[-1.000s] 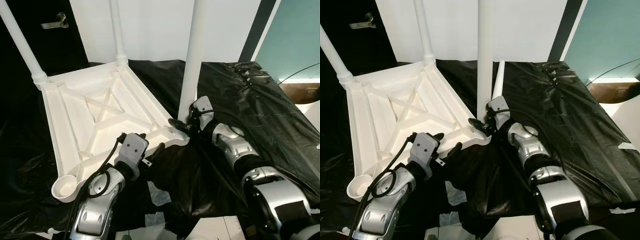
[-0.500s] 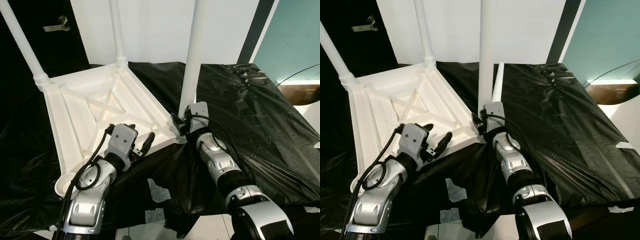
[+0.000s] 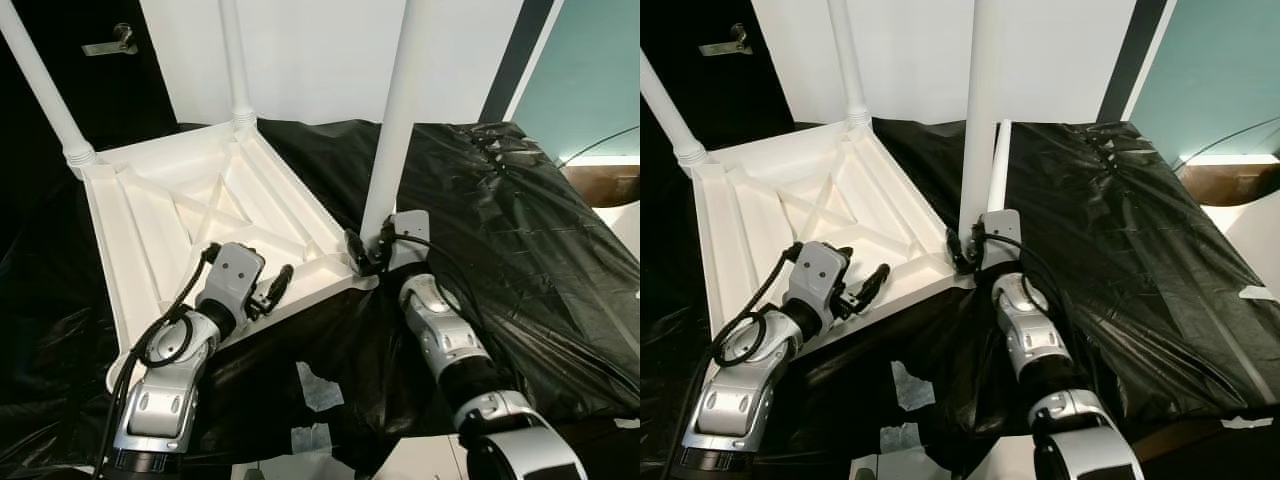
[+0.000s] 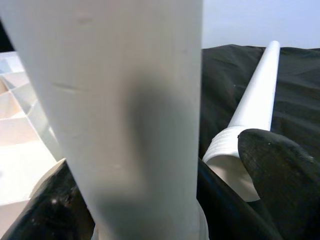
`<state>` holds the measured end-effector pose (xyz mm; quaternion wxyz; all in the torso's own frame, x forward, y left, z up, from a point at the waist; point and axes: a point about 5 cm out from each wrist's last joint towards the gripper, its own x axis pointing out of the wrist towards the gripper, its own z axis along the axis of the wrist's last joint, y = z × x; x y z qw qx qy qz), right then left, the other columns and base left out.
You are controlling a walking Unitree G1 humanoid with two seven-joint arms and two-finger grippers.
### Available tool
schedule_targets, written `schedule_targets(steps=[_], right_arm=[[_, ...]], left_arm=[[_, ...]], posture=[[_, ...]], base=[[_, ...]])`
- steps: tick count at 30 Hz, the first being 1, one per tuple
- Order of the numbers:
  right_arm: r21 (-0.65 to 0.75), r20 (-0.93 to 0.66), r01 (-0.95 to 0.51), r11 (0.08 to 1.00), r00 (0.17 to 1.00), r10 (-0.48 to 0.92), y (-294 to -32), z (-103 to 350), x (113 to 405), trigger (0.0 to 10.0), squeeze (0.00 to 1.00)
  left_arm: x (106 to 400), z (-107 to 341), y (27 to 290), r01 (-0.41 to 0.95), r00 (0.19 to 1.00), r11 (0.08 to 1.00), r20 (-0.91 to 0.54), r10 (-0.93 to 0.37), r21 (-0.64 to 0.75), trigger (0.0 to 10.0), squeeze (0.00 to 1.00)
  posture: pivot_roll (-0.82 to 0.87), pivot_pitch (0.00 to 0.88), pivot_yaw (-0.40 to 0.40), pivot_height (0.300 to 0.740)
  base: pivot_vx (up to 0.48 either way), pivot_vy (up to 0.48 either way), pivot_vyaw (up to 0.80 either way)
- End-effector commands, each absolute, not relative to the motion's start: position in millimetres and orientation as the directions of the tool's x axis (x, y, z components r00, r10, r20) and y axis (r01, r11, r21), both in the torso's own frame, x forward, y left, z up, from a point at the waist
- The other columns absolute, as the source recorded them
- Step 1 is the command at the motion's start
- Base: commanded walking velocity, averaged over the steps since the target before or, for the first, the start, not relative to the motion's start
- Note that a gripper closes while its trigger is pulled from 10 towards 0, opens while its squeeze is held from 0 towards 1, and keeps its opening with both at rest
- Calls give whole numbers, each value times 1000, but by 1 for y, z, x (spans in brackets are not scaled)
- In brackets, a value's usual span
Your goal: Building children table
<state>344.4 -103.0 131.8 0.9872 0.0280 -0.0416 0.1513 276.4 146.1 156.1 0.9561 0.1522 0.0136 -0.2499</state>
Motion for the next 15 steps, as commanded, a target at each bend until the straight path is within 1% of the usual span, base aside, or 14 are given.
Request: schedule_targets(steps=[1,3,10,15], right_arm=[[53,88,-294,954,953,289,-111,131,342,10000,0],[55,119,-296,954,950,288,-116,135,338,10000,0],[42,146,-266,963,955,258,-122,135,333,10000,0],[58,153,-237,970,962,226,-124,134,327,10000,0]], left_arm=[[278,156,149,443,896,842,-117,-429,307,10000,0],[280,154,151,442,897,835,-148,-416,328,10000,0],[280,150,152,453,891,826,-193,-411,335,10000,0],[280,145,152,492,869,808,-247,-430,324,10000,0]], posture=[[139,0,-39,740],[136,0,-37,740],[128,0,-34,740],[120,11,-39,740]], base=[[0,0,0],[0,0,0],[0,0,0],[0,0,0]])
